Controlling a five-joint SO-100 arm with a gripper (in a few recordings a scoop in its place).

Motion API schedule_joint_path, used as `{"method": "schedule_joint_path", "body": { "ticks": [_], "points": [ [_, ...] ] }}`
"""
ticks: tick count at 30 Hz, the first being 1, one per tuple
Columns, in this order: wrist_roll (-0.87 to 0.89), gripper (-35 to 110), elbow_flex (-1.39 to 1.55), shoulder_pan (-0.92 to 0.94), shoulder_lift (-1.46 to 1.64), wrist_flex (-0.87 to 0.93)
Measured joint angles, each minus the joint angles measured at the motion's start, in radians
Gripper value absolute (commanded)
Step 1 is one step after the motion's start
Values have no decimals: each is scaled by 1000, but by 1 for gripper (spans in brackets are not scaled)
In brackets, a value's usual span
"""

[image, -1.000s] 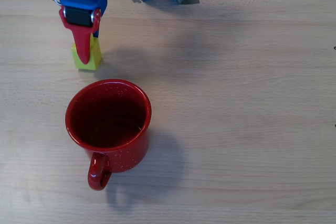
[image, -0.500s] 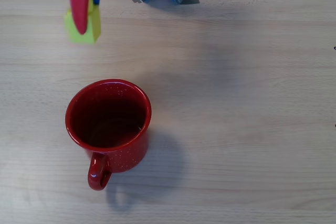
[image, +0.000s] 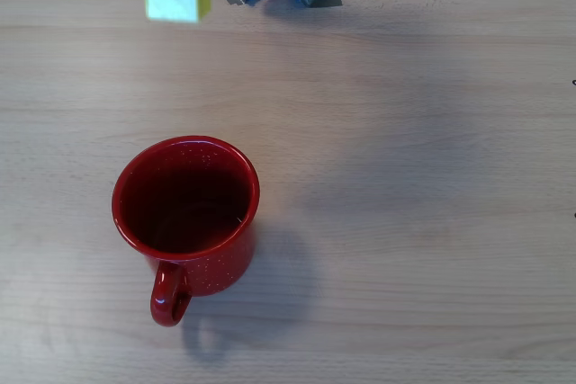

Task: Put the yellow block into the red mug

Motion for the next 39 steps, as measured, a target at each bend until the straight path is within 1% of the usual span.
{"method": "schedule_joint_path", "body": {
  "ticks": [2, 6, 13, 16, 20, 29, 33, 39],
  "points": [
    [20, 0, -8, -15, -58, -6],
    [35, 0, -57, -28, -160, -89],
    [55, 0, -339, -26, -431, -106],
    [66, 0, -407, -41, -502, -106],
    [69, 0, -443, -44, -591, -106],
    [69, 0, -454, -44, -650, -114],
    [67, 5, -454, -44, -673, -143],
    [60, 24, -454, -44, -695, -143]
  ]
}}
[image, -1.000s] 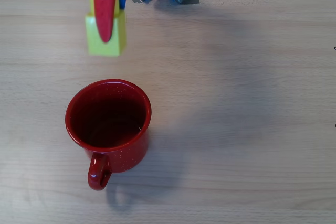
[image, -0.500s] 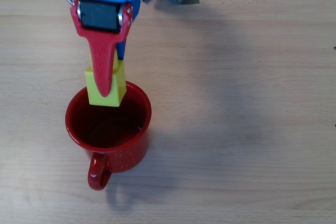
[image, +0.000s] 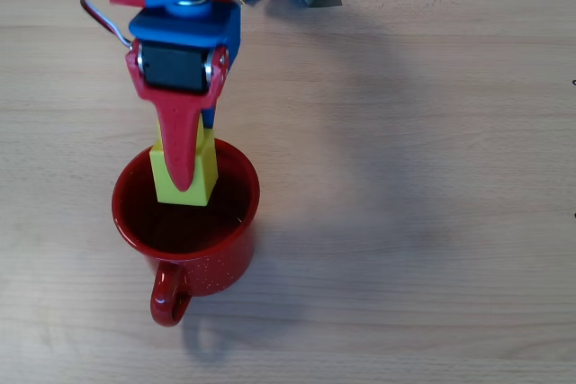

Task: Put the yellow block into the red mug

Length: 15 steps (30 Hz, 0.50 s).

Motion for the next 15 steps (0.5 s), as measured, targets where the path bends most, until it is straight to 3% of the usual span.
{"method": "schedule_joint_path", "body": {
  "ticks": [3, 15],
  "points": [
    [0, 30, 0, 0, 2, 0],
    [0, 29, 0, 0, 2, 0]
  ]
}}
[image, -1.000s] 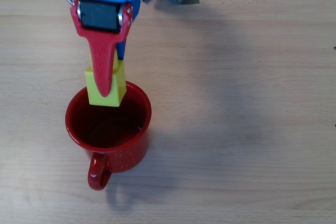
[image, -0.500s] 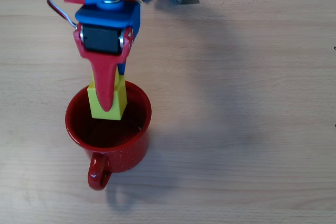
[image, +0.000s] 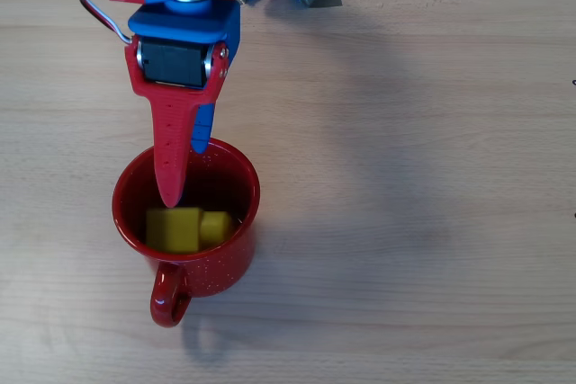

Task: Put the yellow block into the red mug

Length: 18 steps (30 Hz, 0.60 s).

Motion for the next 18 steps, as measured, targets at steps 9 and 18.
{"method": "schedule_joint_path", "body": {
  "ticks": [9, 18],
  "points": [
    [0, 1, 0, 0, 2, 0],
    [0, 0, 173, 0, 183, -92]
  ]
}}
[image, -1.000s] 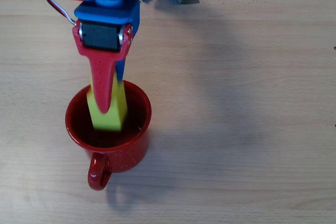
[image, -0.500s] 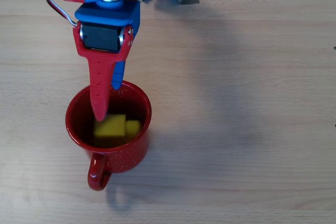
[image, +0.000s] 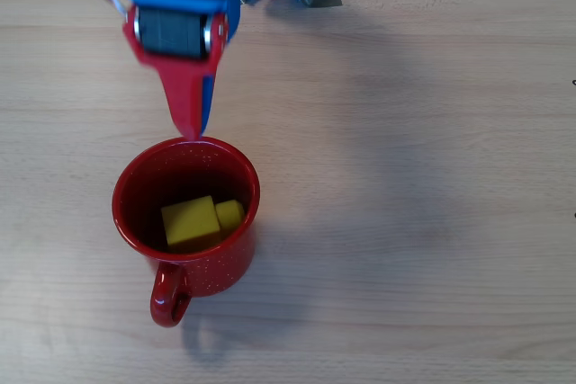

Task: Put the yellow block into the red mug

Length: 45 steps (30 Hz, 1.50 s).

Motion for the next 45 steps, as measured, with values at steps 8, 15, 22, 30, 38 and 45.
{"method": "schedule_joint_path", "body": {
  "ticks": [8, 15, 22, 30, 38, 45],
  "points": [
    [-14, 0, 433, -20, 380, -239],
    [-21, 0, 851, -78, 742, -365],
    [-21, 0, 1169, -133, 1054, -379],
    [-21, 0, 1525, -152, 1399, -383],
    [-21, 0, 1782, -189, 1628, -383],
    [-21, 0, 1983, -199, 1815, -383]
  ]
}}
